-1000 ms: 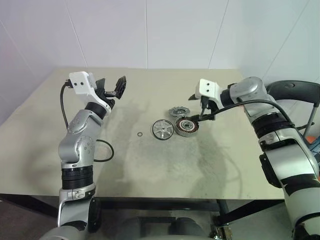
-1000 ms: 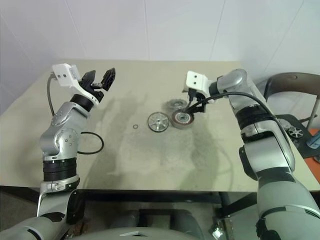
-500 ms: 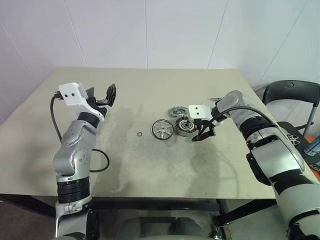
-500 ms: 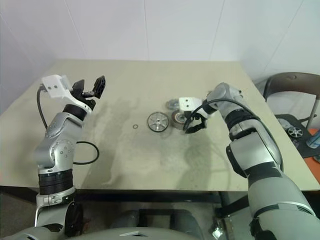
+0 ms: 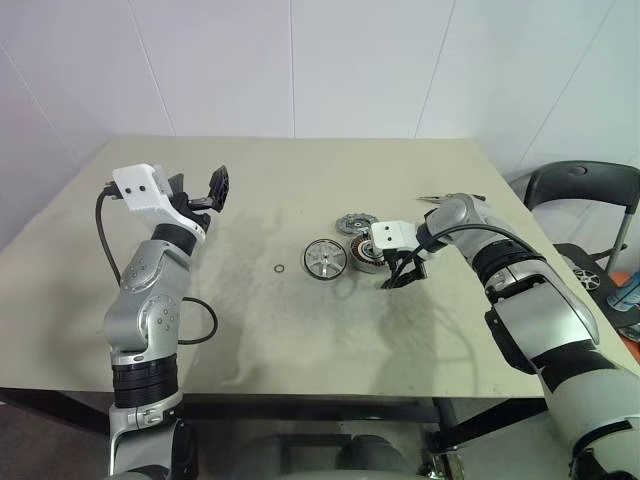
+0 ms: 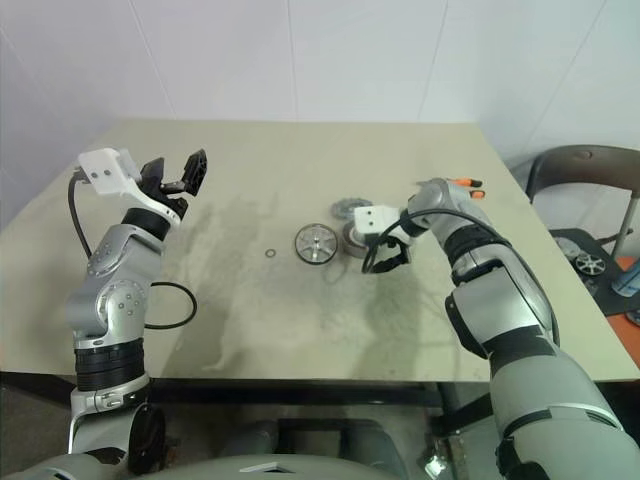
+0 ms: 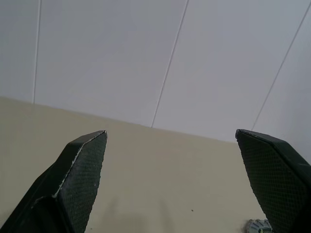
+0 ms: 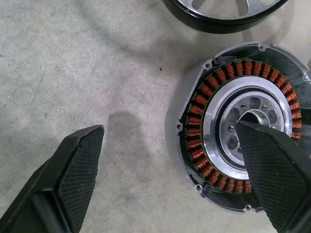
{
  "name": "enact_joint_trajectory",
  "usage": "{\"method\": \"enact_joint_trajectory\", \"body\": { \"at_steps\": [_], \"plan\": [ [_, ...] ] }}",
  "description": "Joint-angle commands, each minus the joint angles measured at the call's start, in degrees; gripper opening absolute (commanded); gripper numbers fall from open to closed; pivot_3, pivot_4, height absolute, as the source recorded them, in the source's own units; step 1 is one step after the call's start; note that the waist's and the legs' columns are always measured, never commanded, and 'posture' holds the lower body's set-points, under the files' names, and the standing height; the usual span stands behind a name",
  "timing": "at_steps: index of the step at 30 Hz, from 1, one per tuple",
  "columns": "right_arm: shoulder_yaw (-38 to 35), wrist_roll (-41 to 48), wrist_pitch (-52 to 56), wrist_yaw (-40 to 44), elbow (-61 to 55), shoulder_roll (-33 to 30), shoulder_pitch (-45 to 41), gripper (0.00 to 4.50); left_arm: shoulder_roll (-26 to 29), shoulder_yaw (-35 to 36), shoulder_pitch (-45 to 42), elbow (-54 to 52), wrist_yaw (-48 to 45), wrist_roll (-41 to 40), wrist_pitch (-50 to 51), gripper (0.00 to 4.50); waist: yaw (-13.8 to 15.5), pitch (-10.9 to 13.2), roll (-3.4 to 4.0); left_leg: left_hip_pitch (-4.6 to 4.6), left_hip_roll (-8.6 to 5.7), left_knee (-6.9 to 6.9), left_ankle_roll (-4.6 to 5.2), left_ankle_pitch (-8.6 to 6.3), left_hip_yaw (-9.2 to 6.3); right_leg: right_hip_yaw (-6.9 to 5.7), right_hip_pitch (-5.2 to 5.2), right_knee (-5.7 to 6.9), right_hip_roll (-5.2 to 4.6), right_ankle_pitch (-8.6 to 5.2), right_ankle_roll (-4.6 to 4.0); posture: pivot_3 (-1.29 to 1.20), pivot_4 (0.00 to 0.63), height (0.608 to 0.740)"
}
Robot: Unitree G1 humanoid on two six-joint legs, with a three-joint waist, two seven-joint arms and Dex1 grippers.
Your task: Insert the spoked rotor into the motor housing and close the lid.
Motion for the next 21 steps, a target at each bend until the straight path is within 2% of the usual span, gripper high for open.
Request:
{"method": "enact_joint_trajectory", "body": {
  "at_steps": [1,4,8,12,14,17,20,21],
  "plan": [
    [-1.19,0.21,0.08,-0.02,0.36,-0.25,-0.05,4.50,0.08,0.22,-0.15,-2.29,0.28,0.03,-0.45,4.48,0.01,0.00,0.00,0.04,0.00,0.00,0.00,0.00,0.00,0.00,0.04,0.00,0.00,0.01,-0.01,0.00,0.000,0.740],
    [-1.72,0.59,-0.04,0.38,0.07,-0.21,0.09,3.91,0.04,0.15,-0.11,-2.13,0.18,0.11,-0.51,4.50,0.01,0.00,0.00,0.26,0.00,-0.01,-0.01,0.00,0.00,0.00,0.26,0.00,0.00,0.00,-0.02,0.00,0.000,0.740],
    [-2.01,0.14,-0.10,-0.61,-0.29,0.09,0.40,2.60,-0.08,0.02,-0.37,-2.04,0.29,0.15,-0.43,4.50,0.00,0.00,0.00,0.35,0.00,-0.03,-0.01,0.00,0.00,0.00,0.33,-0.01,0.00,0.00,-0.02,0.00,0.000,0.740],
    [-2.53,0.40,0.45,-0.70,-0.32,0.55,0.31,2.60,-0.02,0.03,-0.43,-1.95,0.18,0.13,-0.40,4.50,0.00,0.00,0.00,0.41,0.00,-0.03,-0.01,0.00,0.00,0.00,0.39,-0.01,0.00,0.00,-0.02,0.00,0.000,0.740],
    [-2.51,0.25,0.23,-1.16,-0.36,0.65,0.39,2.28,0.06,0.12,-0.50,-1.79,0.13,0.13,-0.45,4.50,-0.03,0.00,0.00,0.46,0.00,-0.03,-0.01,-0.01,0.00,0.00,0.43,-0.01,0.00,0.00,-0.02,0.00,0.000,0.740],
    [-2.56,0.27,0.40,-0.97,-0.36,0.77,0.57,1.39,0.06,0.16,-0.50,-1.76,0.19,0.18,-0.46,4.50,-0.05,0.00,0.00,0.55,0.00,-0.05,-0.02,-0.01,0.00,0.00,0.52,-0.01,0.00,0.00,-0.02,0.00,0.000,0.740],
    [-2.35,-0.22,0.07,-2.34,-0.41,0.96,0.83,0.26,0.02,0.20,-0.51,-1.70,0.27,0.20,-0.47,4.50,-0.07,0.00,0.00,0.64,0.00,-0.06,-0.01,-0.01,0.01,0.00,0.60,-0.03,0.00,0.00,-0.03,0.00,0.000,0.740],
    [-2.30,-0.38,0.02,-2.75,-0.37,1.01,0.85,0.04,-0.01,0.18,-0.51,-1.66,0.28,0.23,-0.49,4.50,-0.10,0.00,0.00,0.65,0.00,-0.06,-0.01,-0.01,0.00,0.00,0.61,-0.03,0.00,0.00,-0.03,0.00,0.000,0.740]
  ]
}}
